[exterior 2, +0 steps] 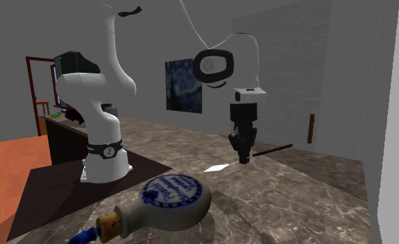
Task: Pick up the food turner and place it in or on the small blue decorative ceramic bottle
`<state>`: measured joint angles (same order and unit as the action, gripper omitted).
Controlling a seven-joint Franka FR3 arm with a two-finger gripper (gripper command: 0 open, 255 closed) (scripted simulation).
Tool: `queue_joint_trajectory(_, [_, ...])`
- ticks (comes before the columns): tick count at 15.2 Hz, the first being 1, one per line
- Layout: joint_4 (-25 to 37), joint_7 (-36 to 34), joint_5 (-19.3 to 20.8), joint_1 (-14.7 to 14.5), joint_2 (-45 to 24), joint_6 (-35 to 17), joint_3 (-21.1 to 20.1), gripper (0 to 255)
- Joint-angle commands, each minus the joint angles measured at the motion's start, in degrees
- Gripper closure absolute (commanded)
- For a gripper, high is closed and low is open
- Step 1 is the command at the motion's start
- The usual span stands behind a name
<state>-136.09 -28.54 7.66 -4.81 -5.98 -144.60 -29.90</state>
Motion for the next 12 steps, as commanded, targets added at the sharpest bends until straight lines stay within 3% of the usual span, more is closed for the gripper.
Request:
queue_joint_trajectory(1, [0.19, 1.07, -1.47, 0.21, 1.48, 1.44, -0.32, 255])
queue_joint_trajectory(12, [2.81, 5.39, -7.29, 0.42, 8.34, 9.83, -0.65, 255])
